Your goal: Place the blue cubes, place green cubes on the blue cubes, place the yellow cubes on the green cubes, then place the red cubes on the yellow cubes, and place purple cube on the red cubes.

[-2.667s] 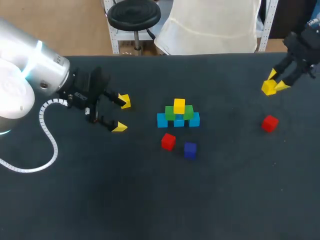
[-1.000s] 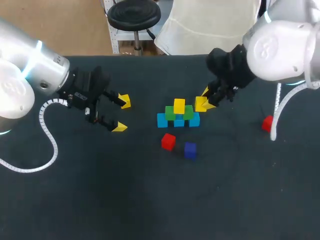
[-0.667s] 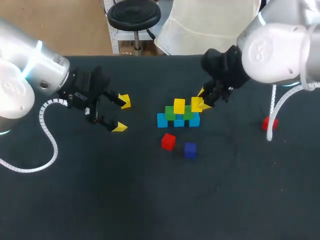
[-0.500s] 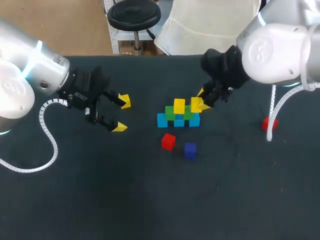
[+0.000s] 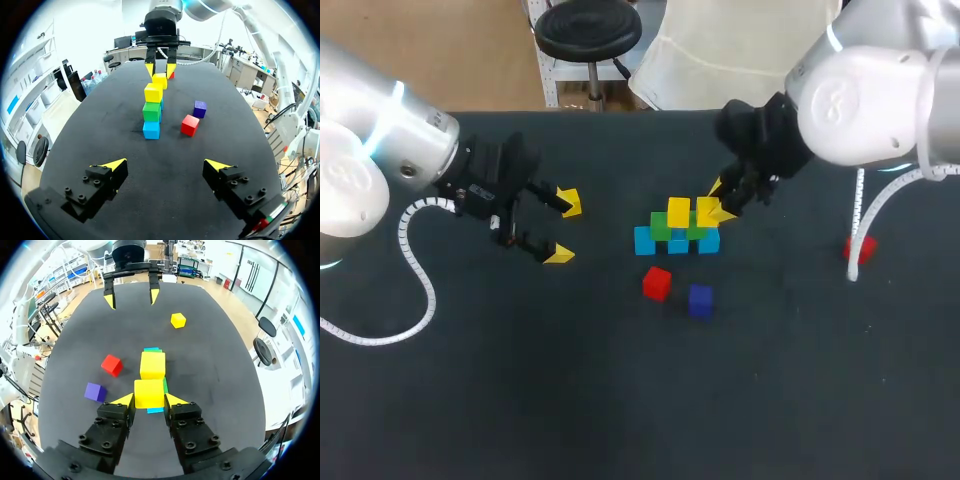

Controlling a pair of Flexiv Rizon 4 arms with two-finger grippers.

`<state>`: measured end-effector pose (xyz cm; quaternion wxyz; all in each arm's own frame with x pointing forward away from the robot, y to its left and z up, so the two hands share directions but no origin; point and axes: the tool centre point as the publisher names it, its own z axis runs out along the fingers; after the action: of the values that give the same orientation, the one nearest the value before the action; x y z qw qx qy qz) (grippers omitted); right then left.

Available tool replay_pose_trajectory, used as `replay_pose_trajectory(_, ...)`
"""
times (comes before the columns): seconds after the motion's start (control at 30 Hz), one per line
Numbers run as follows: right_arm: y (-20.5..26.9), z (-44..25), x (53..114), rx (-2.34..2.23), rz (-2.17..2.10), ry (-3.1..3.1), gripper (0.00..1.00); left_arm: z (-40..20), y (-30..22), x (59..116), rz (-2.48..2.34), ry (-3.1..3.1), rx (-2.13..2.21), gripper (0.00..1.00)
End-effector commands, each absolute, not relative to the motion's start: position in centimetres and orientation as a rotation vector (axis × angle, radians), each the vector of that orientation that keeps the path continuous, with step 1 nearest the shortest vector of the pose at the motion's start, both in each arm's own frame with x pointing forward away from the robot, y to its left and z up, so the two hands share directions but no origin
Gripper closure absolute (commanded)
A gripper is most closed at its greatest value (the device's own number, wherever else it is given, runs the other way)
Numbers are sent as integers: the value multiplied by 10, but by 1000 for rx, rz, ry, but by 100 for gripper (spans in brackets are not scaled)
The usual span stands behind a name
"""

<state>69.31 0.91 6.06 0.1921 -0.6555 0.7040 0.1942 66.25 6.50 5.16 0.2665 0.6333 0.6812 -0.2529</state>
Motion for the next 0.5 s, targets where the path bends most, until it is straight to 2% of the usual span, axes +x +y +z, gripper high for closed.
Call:
replay_pose_trajectory(0.03,12,59,699,-1848,554,1978,100,51,66,662,-682,1832,1708,0)
replay_pose_trajectory(0.5,16,59,704,-1850,567,1975,100,51,66,662,-682,1832,1708,0)
